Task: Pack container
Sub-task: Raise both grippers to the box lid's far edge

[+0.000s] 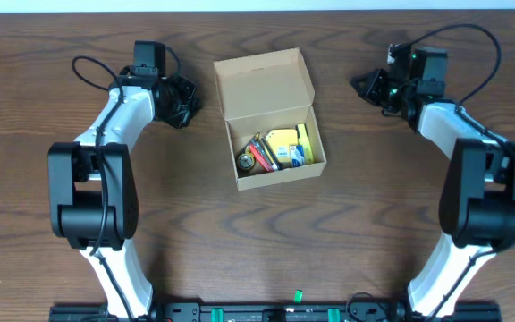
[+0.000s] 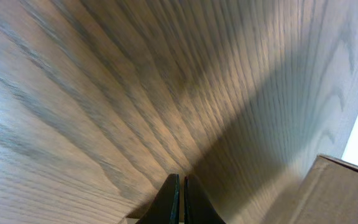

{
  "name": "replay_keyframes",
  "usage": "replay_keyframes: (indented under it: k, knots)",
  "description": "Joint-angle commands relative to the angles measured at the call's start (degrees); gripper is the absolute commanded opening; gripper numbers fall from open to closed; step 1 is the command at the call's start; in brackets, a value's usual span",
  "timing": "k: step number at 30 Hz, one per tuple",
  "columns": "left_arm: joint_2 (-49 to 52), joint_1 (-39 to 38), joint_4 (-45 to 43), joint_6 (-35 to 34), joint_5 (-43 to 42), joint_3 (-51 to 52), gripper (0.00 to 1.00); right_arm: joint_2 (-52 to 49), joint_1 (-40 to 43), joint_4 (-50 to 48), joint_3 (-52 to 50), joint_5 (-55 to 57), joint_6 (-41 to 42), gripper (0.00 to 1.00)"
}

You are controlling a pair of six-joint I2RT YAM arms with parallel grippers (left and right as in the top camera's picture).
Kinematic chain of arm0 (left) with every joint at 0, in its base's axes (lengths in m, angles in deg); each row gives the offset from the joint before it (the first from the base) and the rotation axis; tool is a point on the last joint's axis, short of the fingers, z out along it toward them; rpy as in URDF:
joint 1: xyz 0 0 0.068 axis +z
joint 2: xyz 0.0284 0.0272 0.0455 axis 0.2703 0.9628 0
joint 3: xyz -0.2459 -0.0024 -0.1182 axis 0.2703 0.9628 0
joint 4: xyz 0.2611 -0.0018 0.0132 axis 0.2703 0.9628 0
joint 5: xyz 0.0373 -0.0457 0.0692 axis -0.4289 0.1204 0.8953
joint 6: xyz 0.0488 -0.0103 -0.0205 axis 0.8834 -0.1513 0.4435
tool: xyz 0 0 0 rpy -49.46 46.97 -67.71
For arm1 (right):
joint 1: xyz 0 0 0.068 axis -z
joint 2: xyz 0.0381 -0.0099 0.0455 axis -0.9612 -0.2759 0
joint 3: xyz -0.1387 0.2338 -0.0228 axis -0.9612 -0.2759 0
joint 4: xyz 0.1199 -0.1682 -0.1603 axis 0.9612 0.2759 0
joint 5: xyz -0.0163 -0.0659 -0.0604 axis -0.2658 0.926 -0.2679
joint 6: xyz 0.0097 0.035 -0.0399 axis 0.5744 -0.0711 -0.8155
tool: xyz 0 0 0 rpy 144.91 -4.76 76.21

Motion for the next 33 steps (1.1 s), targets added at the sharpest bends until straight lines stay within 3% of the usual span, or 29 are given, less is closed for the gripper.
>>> replay_keyframes:
  k: [1,19,33]
  knots:
    - [1.3,0.3,-0.3,-1.2,-3.5,-1.2,0.06,-3.3,0.3,0.2,1.8,-7.2,4.8,0.01]
    - [4.7,0.3,-3.4,-2.9,-12.0,-1.2,0.06,-13.6,-8.3,-0.9,10.8,-14.4,9.2,0.01]
    - [4.7,-0.7,-10.1,-5.8,-15.4,-1.2,0.05,-14.7,-10.7,-2.2,13.6,-14.9,9.2,0.01]
